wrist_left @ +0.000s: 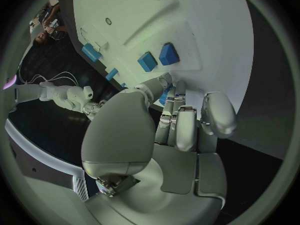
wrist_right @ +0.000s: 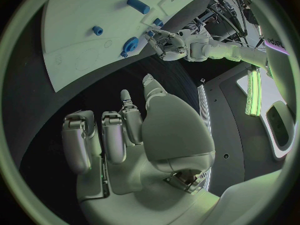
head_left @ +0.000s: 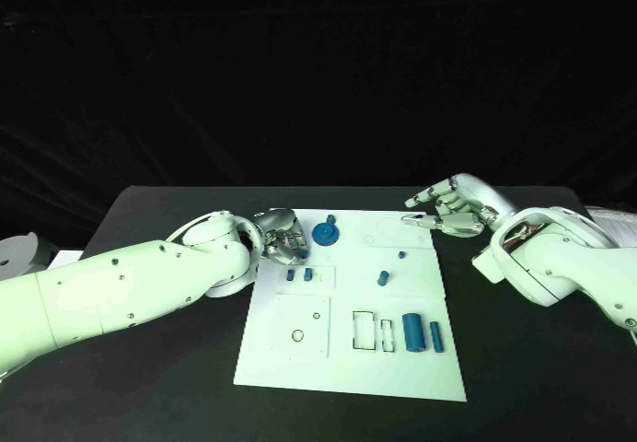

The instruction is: Assemble the parts on the task board

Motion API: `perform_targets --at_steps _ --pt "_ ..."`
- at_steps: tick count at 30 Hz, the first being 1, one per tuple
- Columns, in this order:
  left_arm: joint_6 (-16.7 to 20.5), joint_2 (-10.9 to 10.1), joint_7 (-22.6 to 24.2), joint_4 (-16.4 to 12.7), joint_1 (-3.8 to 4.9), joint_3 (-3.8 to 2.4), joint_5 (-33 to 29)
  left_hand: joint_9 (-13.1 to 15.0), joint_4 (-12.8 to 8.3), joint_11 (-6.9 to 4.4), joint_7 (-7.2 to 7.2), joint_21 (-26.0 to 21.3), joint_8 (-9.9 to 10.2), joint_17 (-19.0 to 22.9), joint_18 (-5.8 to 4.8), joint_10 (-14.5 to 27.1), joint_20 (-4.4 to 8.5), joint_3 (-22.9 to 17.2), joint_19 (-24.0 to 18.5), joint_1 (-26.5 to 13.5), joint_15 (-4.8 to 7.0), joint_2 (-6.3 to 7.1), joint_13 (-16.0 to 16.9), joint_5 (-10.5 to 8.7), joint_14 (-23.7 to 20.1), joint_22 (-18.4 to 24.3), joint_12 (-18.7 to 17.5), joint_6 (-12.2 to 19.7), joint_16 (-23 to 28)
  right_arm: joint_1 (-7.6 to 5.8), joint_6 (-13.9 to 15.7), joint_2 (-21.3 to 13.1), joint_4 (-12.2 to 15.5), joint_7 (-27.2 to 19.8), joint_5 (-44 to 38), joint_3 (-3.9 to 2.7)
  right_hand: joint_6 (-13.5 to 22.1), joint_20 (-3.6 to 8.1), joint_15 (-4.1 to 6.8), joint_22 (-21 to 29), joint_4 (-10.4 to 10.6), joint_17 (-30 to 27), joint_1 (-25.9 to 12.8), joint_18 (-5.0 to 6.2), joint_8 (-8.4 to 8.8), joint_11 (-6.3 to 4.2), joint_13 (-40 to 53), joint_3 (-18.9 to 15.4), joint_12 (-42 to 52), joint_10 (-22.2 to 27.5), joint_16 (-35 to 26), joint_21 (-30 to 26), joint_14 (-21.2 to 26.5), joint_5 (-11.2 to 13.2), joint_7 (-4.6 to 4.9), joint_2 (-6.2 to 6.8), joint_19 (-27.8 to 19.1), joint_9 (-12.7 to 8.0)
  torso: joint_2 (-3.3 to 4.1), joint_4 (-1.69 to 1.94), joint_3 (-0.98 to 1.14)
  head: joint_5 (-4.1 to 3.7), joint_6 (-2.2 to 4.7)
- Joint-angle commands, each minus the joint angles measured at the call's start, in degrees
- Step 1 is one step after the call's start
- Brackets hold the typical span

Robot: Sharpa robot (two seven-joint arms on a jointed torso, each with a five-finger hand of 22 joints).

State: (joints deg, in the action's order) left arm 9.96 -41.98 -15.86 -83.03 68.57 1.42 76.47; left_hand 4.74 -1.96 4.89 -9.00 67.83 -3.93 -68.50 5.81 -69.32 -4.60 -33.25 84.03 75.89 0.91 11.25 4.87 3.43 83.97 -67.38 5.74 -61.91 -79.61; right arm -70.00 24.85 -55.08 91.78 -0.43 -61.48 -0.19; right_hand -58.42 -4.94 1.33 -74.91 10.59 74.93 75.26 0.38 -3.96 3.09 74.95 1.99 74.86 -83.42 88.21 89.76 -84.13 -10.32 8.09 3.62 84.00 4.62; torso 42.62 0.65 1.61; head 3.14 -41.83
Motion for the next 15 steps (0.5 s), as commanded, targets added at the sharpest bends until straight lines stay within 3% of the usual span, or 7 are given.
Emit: perform_targets --at_steps 1,7,9,11,15 --pt "-1.23 -0.02 -0.75 0.16 -0.08 0.07 0.26 -0.12 -0.01 0.0 -0.15 -0.22 0.22 0.12 -0.71 0.48 -0.29 0.42 0.41 -0.56 -0.56 0.11 -0.11 -0.06 2.13 0.08 -0.45 0.5 0.18 0.03 -0.73 -0.01 0.05 -0.23 -0.19 -0.01 -0.31 -0.05 -0.22 -15.09 0.05 11.71 0.16 -0.38 -0.1 -0.03 6.68 -0.33 0.05 0.46 -0.17 0.24 -5.08 -0.3 -0.15 -0.3 6.0 0.08 0.0 0.01 0.0 -0.01 -0.02" --pt "-0.96 -0.55 -0.94 0.21 -0.08 0.06 0.21 -0.63 -0.08 0.39 -0.36 -0.53 0.46 0.67 -0.65 1.57 -0.6 0.41 0.3 -0.68 -0.88 0.45 -0.38 -0.05 1.99 0.3 -1.44 1.47 0.35 0.03 -2.71 -0.08 -0.3 1.69 -0.87 -0.01 -0.04 -0.06 -0.25 -15.09 0.07 11.21 0.45 -0.38 0.02 0.02 4.94 -0.58 -3.04 2.03 -0.48 0.24 -4.96 -0.08 -0.08 -0.38 6.0 0.03 -0.02 0.0 0.0 0.0 0.07" --pt "-0.55 -0.93 -0.81 0.14 -0.08 0.05 -0.02 -0.98 -0.14 0.2 0.22 -0.84 0.51 1.17 -0.53 2.6 -0.66 0.49 0.21 -0.73 -0.85 0.71 -0.63 -0.07 1.89 0.55 -2.0 2.81 0.55 0.03 -3.59 -0.13 -0.46 2.47 -1.42 -0.01 0.15 -0.07 -0.25 -15.09 0.06 10.9 1.18 -0.38 0.04 0.0 -0.18 -0.75 -11.84 6.43 -0.71 0.24 -4.87 0.0 -0.06 -0.64 6.0 0.01 -0.02 0.0 -0.01 0.0 0.07" --pt "0.96 -1.71 -0.11 -0.01 -0.07 0.03 -1.03 -1.19 -0.22 0.18 1.3 -2.08 0.5 1.71 -0.23 4.7 -0.71 1.07 -0.06 -0.78 -0.74 1.09 -1.03 -0.08 1.82 1.68 -2.13 5.86 0.67 0.03 -4.54 -0.21 -0.64 3.41 -3.84 -0.01 0.24 0.07 -0.16 -15.09 0.1 9.13 3.14 -0.38 0.01 -0.05 -15.55 -0.51 -35.83 17.24 -1.93 0.24 -4.4 -0.4 -0.37 -1.18 6.0 0.0 0.0 -0.03 -0.04 0.01 0.12" --pt "4.98 -3.03 2.2 -0.16 -0.06 0.01 -4.82 -1.12 -0.32 0.42 1.61 -3.71 0.44 1.93 0.1 6.47 -0.8 2.04 -0.16 -0.4 -0.89 0.97 -1.15 -0.06 1.89 3.25 -2.02 8.24 0.54 0.04 -5.89 -0.39 -0.67 4.45 -9.13 -0.01 -0.54 0.3 -0.03 -15.09 0.52 7.73 6.0 -0.38 -0.11 -0.13 -28.3 0.65 -50.57 22.28 -2.92 0.24 -4.16 -0.35 -0.34 -0.82 6.0 0.1 -0.04 -0.02 0.0 -0.12 0.24"
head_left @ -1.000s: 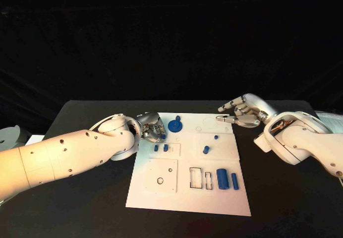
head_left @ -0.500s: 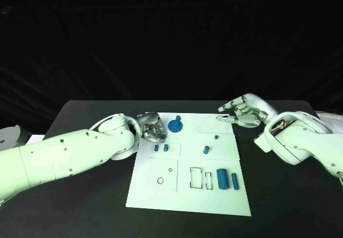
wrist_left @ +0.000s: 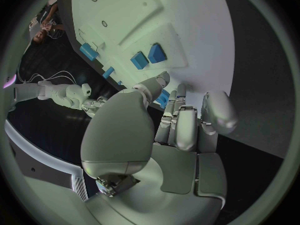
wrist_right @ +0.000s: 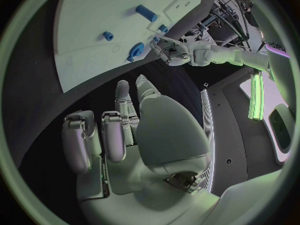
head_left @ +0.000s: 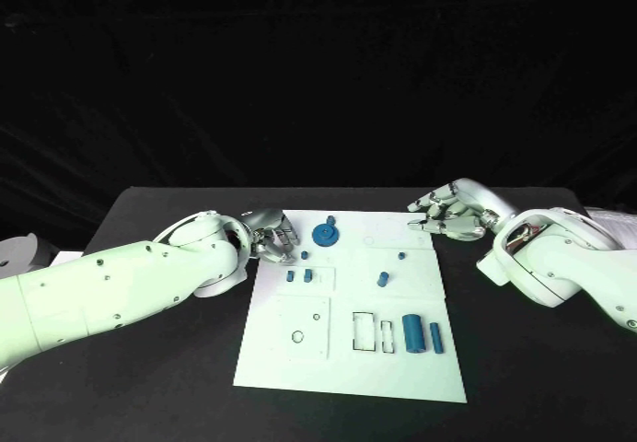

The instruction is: Assemble the parts on the task board

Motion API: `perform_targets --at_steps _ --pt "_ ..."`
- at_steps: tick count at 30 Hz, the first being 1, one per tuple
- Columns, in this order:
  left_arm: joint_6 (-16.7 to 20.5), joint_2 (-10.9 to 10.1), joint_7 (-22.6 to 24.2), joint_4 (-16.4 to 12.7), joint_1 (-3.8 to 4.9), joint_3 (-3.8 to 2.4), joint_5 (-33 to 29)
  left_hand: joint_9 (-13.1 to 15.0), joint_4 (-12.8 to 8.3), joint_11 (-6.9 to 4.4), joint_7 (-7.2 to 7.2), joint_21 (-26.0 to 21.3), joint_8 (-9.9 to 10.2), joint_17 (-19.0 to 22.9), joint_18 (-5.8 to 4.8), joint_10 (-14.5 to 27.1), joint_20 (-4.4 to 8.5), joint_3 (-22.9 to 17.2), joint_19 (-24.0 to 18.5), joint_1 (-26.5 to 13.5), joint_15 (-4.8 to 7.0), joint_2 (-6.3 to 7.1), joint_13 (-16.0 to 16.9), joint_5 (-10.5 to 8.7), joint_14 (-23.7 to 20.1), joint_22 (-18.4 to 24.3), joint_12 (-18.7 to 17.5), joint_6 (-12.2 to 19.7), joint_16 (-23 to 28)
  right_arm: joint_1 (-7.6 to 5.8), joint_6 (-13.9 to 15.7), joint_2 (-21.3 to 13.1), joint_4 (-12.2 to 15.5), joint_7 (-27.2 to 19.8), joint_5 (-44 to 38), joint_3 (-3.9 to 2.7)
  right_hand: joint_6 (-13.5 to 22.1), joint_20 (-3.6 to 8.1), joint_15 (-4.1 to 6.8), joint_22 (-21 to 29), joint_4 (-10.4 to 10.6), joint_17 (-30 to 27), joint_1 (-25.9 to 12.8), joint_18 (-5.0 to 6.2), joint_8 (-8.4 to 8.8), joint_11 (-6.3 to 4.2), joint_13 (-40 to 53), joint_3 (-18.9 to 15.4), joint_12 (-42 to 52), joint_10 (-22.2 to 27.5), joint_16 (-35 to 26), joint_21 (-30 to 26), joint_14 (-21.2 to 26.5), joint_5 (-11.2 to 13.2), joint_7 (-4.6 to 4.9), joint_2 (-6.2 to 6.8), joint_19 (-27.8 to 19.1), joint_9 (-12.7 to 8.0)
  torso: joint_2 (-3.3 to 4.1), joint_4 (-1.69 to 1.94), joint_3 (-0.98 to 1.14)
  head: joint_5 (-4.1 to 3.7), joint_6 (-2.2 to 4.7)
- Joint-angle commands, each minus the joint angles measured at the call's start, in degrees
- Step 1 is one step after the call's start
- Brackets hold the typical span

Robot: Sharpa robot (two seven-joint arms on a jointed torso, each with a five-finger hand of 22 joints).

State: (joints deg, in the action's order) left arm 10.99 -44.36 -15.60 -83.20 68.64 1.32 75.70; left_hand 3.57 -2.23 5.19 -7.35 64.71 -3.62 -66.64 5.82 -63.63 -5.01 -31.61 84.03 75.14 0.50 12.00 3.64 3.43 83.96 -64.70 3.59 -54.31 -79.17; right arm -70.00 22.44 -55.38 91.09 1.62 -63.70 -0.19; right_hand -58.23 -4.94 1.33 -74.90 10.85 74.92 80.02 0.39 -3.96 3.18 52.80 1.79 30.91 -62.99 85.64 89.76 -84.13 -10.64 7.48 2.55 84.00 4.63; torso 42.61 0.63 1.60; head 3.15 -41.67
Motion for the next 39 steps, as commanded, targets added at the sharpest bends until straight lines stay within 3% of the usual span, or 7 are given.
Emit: perform_targets --at_steps 1,7,11,15,19,24,39 --pt "5.03 -1.01 2.81 -0.03 -0.13 0.11 -5.63 0.1 -0.12 0.25 -0.2 -0.83 0.06 0.11 0.13 1.44 -0.43 0.6 -0.12 0.57 -0.57 0.06 0.04 -0.06 1.91 0.8 0.12 0.75 0.03 0.04 -3.92 -0.15 0.05 2.71 -8.44 0.0 -0.93 0.22 0.0 -15.1 0.22 7.65 1.96 -0.39 -0.12 -0.13 -8.6 1.14 -8.92 2.07 -0.42 0.24 -4.16 -0.08 0.05 0.52 6.0 0.11 -0.03 0.01 0.02 -0.15 0.09" --pt "11.83 -3.34 12.0 -0.47 -0.12 0.04 -21.99 0.64 -0.12 0.43 -1.83 -1.58 -1.36 -0.02 0.21 0.3 -0.62 -0.35 -0.11 1.47 -0.72 -1.55 0.41 0.27 1.92 1.4 1.47 -2.54 -0.33 0.22 -6.69 -0.32 0.32 4.5 -17.19 0.0 -2.65 -0.12 -0.17 -15.1 0.31 7.28 5.73 -0.39 -0.08 0.3 -23.24 3.81 -19.5 -1.52 -0.78 0.24 -4.17 0.6 -0.2 1.96 6.0 0.24 0.02 0.02 -0.04 -0.41 0.27" --pt "14.03 -4.86 22.45 -0.99 -0.12 0.06 -42.06 0.99 0.15 0.35 -2.4 -4.31 -2.75 -1.12 0.74 -2.63 -0.64 -1.43 -1.19 1.68 -0.7 -3.1 0.89 0.22 1.89 3.83 3.36 -5.6 -0.89 0.5 -7.59 -0.26 0.85 5.46 -23.85 -0.01 -3.8 -0.16 -0.3 -14.6 -0.06 7.25 7.58 -0.25 0.0 0.16 -29.0 6.45 -22.84 -3.11 -0.84 -0.1 -4.2 1.79 -0.51 2.56 5.73 0.29 0.02 -0.06 0.03 -1.08 0.44" --pt "10.47 -6.54 30.65 -3.0 -0.12 0.55 -66.64 0.56 -0.3 0.77 -2.81 -21.6 -2.69 16.3 3.87 -1.34 -0.97 -2.33 -9.17 2.28 -1.09 -4.55 0.55 0.2 -5.09 18.99 3.89 -5.63 9.17 0.9 -8.21 -0.09 1.61 6.48 -29.73 -0.01 -4.66 -0.25 -0.44 -13.71 -0.26 7.35 8.29 -0.01 0.0 0.16 -32.38 8.53 -24.55 -3.75 -0.79 -0.73 -4.26 3.04 -0.73 3.07 5.27 0.34 0.11 -0.17 -0.07 -2.4 0.95" --pt "8.15 -8.05 36.32 -4.99 -0.13 1.01 -79.12 0.37 0.19 1.08 -3.05 -26.73 -2.54 24.18 4.54 -0.11 -1.41 -0.84 -12.31 0.94 -1.55 -4.71 0.41 0.14 -8.9 23.06 4.46 -5.07 14.1 1.15 -8.89 0.18 2.19 7.72 -34.31 -0.01 -4.77 -0.2 -0.53 -12.74 -0.21 6.85 8.33 0.26 0.19 0.12 -35.05 10.57 -25.71 -4.03 -1.11 -1.42 -4.21 4.31 -0.85 3.71 4.8 0.24 0.12 0.04 -0.15 -3.06 0.88" --pt "6.3 -9.48 39.85 -6.71 -0.15 1.22 -85.48 0.37 0.79 0.78 -2.88 -27.81 -2.77 25.98 4.66 -0.88 -1.58 1.37 -13.01 -0.4 -1.45 -5.26 0.83 0.13 -10.01 23.77 6.47 -4.99 14.91 1.36 -9.91 1.1 2.48 8.84 -38.04 0.08 -4.52 -0.36 -0.65 -11.47 -0.02 6.54 7.85 0.59 0.26 0.35 -38.17 12.62 -26.95 -3.55 -1.29 -2.34 -4.21 4.51 -0.89 4.65 4.25 0.07 0.14 0.0 -0.24 -3.36 0.84" --pt "3.64 -10.69 40.94 -10.46 -0.16 1.37 -87.73 0.39 1.52 0.62 -2.75 -28.52 -3.18 26.71 4.66 -0.96 -1.52 3.15 -12.95 -1.92 -1.36 -5.95 1.12 0.14 -10.34 24.38 8.21 -5.24 14.78 2.04 -14.78 4.15 1.4 11.39 -42.78 0.62 -4.99 -0.04 -0.23 -11.06 0.09 6.16 6.7 0.68 0.17 0.16 -42.17 15.33 -27.29 -2.85 -1.52 -2.68 -4.18 5.18 -1.15 5.36 4.17 0.06 0.3 0.08 -0.46 -3.76 0.37"
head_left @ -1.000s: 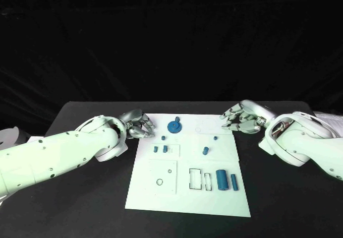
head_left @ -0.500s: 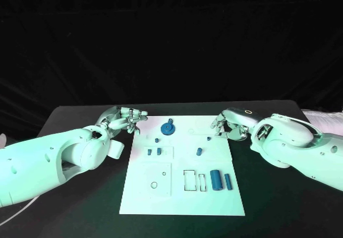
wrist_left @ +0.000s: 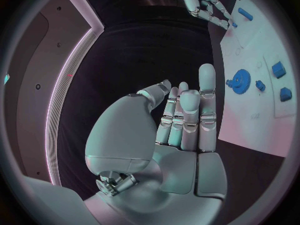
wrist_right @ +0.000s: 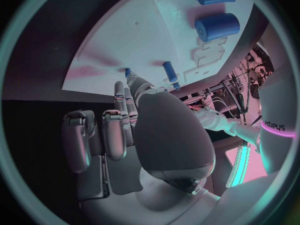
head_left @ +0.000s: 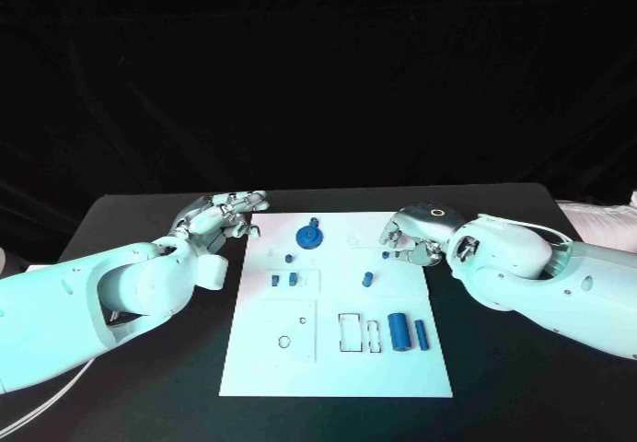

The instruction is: Assemble the parts on the task board

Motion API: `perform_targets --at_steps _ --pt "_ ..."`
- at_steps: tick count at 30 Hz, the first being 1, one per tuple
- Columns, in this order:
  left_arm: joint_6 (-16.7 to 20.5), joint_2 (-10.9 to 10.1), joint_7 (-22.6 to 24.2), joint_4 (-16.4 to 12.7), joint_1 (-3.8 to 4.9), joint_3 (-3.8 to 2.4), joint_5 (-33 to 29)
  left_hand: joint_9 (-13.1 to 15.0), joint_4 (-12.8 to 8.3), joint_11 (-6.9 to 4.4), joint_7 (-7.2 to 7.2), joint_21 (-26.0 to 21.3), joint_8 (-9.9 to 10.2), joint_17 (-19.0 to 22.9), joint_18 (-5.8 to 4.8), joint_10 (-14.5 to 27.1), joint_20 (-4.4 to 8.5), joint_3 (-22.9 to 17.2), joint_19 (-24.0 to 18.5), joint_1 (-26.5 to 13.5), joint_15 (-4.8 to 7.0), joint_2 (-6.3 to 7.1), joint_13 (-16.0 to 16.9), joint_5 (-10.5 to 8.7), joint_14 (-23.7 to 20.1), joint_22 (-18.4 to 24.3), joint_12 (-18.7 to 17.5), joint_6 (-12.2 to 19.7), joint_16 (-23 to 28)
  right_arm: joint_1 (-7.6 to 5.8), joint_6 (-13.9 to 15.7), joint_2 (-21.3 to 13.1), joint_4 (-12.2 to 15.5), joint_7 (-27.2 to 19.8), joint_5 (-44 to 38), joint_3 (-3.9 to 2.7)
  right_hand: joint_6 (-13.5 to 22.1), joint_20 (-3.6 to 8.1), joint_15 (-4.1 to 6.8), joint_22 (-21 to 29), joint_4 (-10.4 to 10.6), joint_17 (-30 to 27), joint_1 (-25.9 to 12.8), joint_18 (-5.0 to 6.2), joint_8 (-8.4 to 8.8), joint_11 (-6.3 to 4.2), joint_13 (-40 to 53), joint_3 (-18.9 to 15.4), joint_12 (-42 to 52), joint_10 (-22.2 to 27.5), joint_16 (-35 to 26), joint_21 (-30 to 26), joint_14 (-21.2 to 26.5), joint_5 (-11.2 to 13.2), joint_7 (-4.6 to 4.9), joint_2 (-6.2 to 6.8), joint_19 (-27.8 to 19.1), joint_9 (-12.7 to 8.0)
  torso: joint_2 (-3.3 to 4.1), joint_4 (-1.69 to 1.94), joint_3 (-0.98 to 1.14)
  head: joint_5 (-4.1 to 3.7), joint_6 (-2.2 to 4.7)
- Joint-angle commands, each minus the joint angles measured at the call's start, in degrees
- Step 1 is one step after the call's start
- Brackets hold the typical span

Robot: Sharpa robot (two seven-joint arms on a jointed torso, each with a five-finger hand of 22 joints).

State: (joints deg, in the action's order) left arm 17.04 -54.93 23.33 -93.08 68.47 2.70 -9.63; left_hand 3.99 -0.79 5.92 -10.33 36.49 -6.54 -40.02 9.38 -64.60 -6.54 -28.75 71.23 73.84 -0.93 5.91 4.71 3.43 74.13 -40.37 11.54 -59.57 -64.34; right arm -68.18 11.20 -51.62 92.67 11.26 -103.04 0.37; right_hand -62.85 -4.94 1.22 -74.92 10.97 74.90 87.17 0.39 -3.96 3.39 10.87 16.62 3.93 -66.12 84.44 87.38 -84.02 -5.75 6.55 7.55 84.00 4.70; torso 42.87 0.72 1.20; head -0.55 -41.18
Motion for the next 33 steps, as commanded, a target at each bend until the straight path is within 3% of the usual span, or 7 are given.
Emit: perform_targets --at_steps 1,5,11,17,25,33 --pt "-2.42 -0.18 1.99 -0.74 0.0 -0.01 -2.42 -0.03 0.09 -0.11 0.23 -0.32 -0.26 0.13 1.1 0.03 0.01 0.34 -0.15 -0.67 0.06 0.12 0.06 0.14 -0.52 0.07 0.31 0.04 -0.05 0.31 -3.74 0.58 -0.25 1.8 -3.62 0.1 -0.4 -0.01 -0.08 -11.03 -0.02 6.16 -0.51 0.68 0.16 -0.08 -0.39 0.6 -0.3 0.26 -0.33 -0.31 -4.29 0.32 -0.26 0.35 4.17 0.0 0.01 -0.01 -0.03 -0.05 -0.17" --pt "-2.62 -0.32 1.79 -1.15 0.0 0.02 -2.45 -0.04 0.1 -0.11 0.24 -0.39 -0.27 0.23 1.1 0.11 0.01 0.45 -0.14 -0.73 0.06 0.06 0.07 0.16 -0.57 0.13 0.43 0.08 -0.05 0.6 -4.33 1.28 -0.54 1.93 -4.08 0.17 -0.64 0.6 0.76 -10.97 -0.03 6.06 -0.91 0.7 0.15 -0.43 -1.4 1.33 -0.22 0.14 -0.39 -0.37 -4.29 0.44 -0.66 0.33 4.17 0.04 -0.01 0.06 0.06 0.0 -0.21" --pt "-2.86 -0.51 1.65 -1.58 0.0 0.03 -2.47 -0.04 -0.06 -0.18 0.31 -0.53 -0.35 0.36 1.11 0.27 0.04 0.45 -0.09 -0.53 0.11 -0.3 0.09 0.34 -0.64 0.26 0.75 0.08 -0.11 0.75 -4.99 1.99 -1.06 2.32 -4.77 0.21 -0.93 0.88 1.0 -10.87 -0.06 6.01 -1.13 0.72 0.09 -0.6 -1.96 1.83 -0.13 -0.2 -0.42 -0.45 -4.29 0.51 -0.85 0.13 4.15 0.09 0.03 0.0 -0.02 -0.02 -0.35" --pt "-3.48 -0.6 0.81 -1.77 0.0 0.04 -2.47 -0.03 -0.1 -0.16 0.29 -0.61 -0.4 0.49 1.1 0.37 0.04 0.69 -0.06 -0.65 0.1 -0.21 0.11 0.36 -0.69 0.33 0.95 0.08 -0.13 0.81 -5.9 2.46 -1.51 2.65 -5.23 0.27 -1.51 1.06 1.1 -10.84 -0.11 5.97 -1.39 0.72 -0.07 -0.71 -2.49 2.4 0.03 -0.82 -0.45 -0.48 -4.3 0.68 -0.93 -0.26 4.15 0.23 -0.02 0.01 0.09 0.03 -0.49" --pt "-4.09 -0.69 -0.33 -1.85 0.0 0.04 -2.47 -0.04 -0.37 -0.18 0.3 -0.7 -0.42 0.63 1.1 0.53 0.06 0.86 -0.03 -0.49 0.12 -0.03 0.12 0.39 -0.76 0.41 1.14 0.16 -0.14 1.03 -8.04 3.25 -1.87 2.8 -5.34 0.35 -3.59 1.2 1.17 -10.8 -0.86 5.75 -1.59 0.72 -0.63 -1.13 -3.3 3.58 0.26 -3.07 -0.58 -0.54 -4.28 1.59 -1.3 -1.52 4.17 0.78 -0.01 -0.02 0.07 0.08 -0.59" --pt "-4.19 -0.77 -0.78 -1.95 0.01 0.04 -2.43 -0.05 -1.04 -0.2 0.3 -0.82 -0.5 0.77 1.11 0.79 0.11 0.91 0.06 0.14 0.16 -0.03 0.14 0.47 -0.83 0.54 1.58 0.26 -0.27 1.15 -9.82 3.59 -2.06 3.37 -6.12 0.4 -4.73 1.31 1.18 -10.66 -3.03 5.69 -0.42 0.75 -0.73 -1.41 -4.12 5.76 0.03 -4.56 -0.62 -0.68 -4.28 2.9 -1.31 -3.63 4.14 1.27 -0.03 0.03 0.06 -0.11 -0.83"
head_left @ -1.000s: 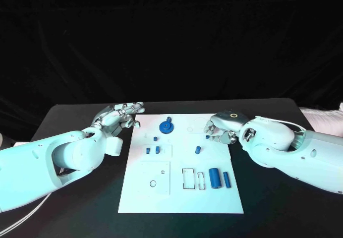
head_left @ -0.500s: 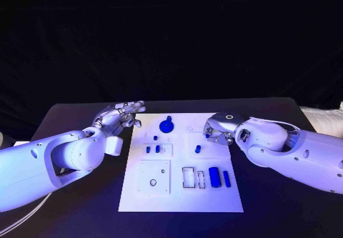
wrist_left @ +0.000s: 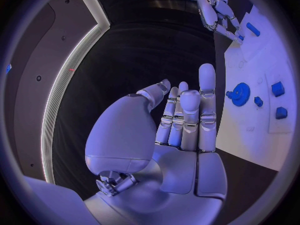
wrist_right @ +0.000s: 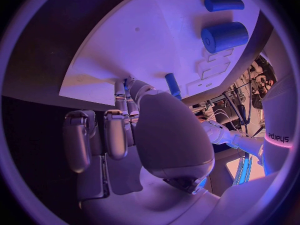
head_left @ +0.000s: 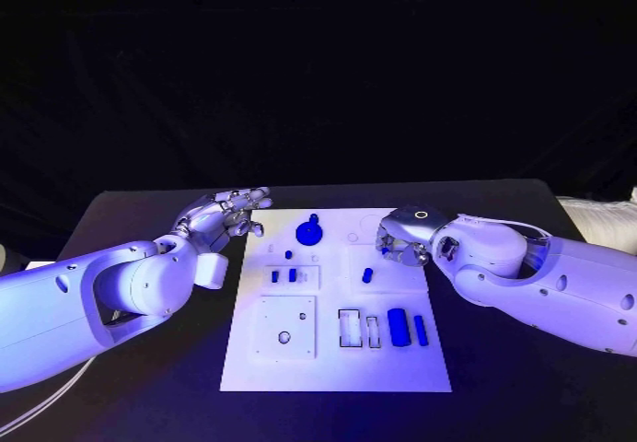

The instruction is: Assemble the parts on the task board

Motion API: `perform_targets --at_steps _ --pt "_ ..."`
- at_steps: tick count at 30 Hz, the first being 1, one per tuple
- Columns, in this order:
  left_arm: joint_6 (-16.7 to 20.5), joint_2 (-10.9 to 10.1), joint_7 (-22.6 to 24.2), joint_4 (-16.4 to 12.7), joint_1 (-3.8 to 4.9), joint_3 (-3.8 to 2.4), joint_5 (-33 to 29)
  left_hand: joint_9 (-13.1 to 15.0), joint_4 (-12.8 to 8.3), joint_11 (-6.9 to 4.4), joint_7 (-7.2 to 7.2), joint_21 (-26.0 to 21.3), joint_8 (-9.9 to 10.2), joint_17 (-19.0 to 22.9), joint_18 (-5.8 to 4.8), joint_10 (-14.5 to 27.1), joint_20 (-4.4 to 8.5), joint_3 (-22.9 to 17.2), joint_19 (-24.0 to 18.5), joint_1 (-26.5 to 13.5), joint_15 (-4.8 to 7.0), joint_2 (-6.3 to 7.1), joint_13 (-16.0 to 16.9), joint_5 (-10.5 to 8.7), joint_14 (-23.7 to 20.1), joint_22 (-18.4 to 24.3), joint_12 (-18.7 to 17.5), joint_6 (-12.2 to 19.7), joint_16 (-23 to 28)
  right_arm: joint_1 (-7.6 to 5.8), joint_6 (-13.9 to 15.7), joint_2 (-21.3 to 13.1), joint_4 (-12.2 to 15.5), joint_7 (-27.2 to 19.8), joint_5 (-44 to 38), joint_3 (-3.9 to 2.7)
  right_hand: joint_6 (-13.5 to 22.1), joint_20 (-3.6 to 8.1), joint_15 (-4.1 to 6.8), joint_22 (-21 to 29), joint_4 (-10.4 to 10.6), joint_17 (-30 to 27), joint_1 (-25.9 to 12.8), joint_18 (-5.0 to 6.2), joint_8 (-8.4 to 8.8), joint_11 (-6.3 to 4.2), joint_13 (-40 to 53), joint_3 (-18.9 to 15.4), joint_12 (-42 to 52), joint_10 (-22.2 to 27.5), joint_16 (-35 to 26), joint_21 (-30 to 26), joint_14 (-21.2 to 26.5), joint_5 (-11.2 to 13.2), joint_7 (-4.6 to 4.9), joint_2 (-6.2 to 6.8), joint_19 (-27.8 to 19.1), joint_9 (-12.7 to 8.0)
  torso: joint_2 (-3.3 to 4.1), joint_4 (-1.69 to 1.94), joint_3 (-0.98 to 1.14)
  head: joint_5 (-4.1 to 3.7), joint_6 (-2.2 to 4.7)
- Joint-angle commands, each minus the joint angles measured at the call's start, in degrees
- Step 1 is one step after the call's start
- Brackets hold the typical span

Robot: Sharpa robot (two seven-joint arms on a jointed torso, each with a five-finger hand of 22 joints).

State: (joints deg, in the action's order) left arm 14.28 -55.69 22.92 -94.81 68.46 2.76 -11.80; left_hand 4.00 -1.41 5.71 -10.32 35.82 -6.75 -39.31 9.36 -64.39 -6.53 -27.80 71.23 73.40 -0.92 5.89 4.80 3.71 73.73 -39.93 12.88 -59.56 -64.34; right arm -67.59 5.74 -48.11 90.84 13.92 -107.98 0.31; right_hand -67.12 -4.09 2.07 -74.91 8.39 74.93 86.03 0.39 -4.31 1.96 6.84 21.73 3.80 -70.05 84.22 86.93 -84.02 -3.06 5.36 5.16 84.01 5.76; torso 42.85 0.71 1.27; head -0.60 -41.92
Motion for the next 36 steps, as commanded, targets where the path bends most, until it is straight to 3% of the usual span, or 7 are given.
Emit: perform_targets --at_steps 1,7,13,21,26,36 --pt "-1.41 -0.03 -0.42 -0.21 0.02 -0.03 -0.25 -0.06 -0.57 0.01 0.28 -0.18 -0.31 0.09 1.13 0.65 0.12 -0.05 0.09 0.72 0.16 -0.02 0.05 0.19 -0.44 0.13 0.34 0.27 -0.3 0.57 -4.33 0.09 -0.21 0.76 -1.31 0.47 -0.51 0.46 0.32 -10.68 -0.74 5.64 0.93 0.75 -0.37 -0.01 -0.14 0.96 0.16 -0.81 -0.41 -0.24 -4.28 0.23 -0.1 -1.45 4.13 0.25 -0.03 0.03 0.0 -0.03 -0.11" --pt "-1.49 -0.07 -0.64 -0.19 0.02 -0.03 -0.15 -0.07 -0.82 0.02 0.25 -0.21 -0.33 0.13 1.13 0.77 0.14 -0.07 0.13 0.94 0.17 -0.03 0.05 0.21 -0.46 0.16 0.48 0.33 -0.35 0.66 -2.34 0.12 0.02 1.07 -1.87 0.47 -0.27 0.43 0.1 -10.66 -2.76 5.58 2.06 0.75 0.0 0.17 -0.69 3.85 -0.12 -1.32 -0.45 -0.28 -4.26 0.28 0.19 -2.42 4.13 0.35 -0.02 -0.02 0.0 -0.03 -0.14" --pt "-1.57 -0.09 -0.85 -0.18 0.02 -0.03 0.12 -0.09 -0.98 0.06 0.21 -0.23 -0.3 0.22 1.12 0.91 0.15 -0.08 0.16 1.06 0.16 -0.04 0.04 0.21 -0.49 0.19 0.58 0.44 -0.37 0.72 2.47 0.02 0.52 1.4 -2.01 0.46 -0.14 0.01 -0.4 -10.74 -4.37 5.2 0.48 0.72 0.34 0.63 -1.51 5.93 -0.22 -1.18 -0.68 -0.24 -4.21 0.25 0.69 -0.87 4.18 0.5 -0.05 0.01 0.02 -0.01 -0.07" --pt "-1.63 -0.13 -0.98 -0.13 0.02 -0.03 0.18 -0.12 -1.07 0.12 0.13 -0.26 -0.26 0.3 1.11 1.09 0.14 -0.06 0.18 1.08 0.13 -0.03 0.01 0.22 -0.52 0.22 0.64 0.58 -0.38 0.74 5.37 -0.38 1.15 1.41 -1.22 0.32 -0.22 -0.12 -0.54 -10.79 -4.64 5.1 -0.47 0.71 0.37 0.75 -1.75 6.28 -0.18 -1.22 -0.72 -0.2 -4.2 0.25 0.85 -0.42 4.21 0.6 -0.07 -0.01 -0.04 -0.01 0.04" --pt "-1.64 -0.13 -1.05 -0.06 0.02 -0.02 0.19 -0.13 -1.11 0.15 0.09 -0.27 -0.24 0.38 1.11 1.19 0.14 -0.04 0.19 1.07 0.11 -0.02 0.0 0.23 -0.55 0.23 0.66 0.66 -0.36 0.74 6.05 -0.79 1.59 1.39 -0.89 0.22 -0.27 -0.17 -0.58 -10.77 -4.72 5.02 -0.85 0.72 0.36 0.77 -1.85 6.35 -0.18 -1.24 -0.77 -0.22 -4.19 0.27 0.87 -0.26 4.21 0.64 -0.03 -0.06 0.03 0.08 0.12" --pt "-1.25 -0.21 -1.05 0.21 0.02 -0.02 0.2 -0.24 -1.31 0.66 -0.43 -0.48 0.15 0.78 1.01 2.73 -0.08 0.25 0.17 0.75 -0.26 0.04 -0.22 0.28 -0.84 0.41 0.87 1.87 -0.44 0.7 8.19 -2.99 4.66 1.53 -0.57 -0.53 -0.28 -0.19 -0.56 -10.76 -4.82 4.94 -1.1 0.73 0.38 0.77 -1.94 6.44 -0.2 -1.21 -0.81 -0.23 -4.18 0.27 0.87 -0.11 4.21 0.67 -0.05 -0.11 0.01 0.06 0.15"
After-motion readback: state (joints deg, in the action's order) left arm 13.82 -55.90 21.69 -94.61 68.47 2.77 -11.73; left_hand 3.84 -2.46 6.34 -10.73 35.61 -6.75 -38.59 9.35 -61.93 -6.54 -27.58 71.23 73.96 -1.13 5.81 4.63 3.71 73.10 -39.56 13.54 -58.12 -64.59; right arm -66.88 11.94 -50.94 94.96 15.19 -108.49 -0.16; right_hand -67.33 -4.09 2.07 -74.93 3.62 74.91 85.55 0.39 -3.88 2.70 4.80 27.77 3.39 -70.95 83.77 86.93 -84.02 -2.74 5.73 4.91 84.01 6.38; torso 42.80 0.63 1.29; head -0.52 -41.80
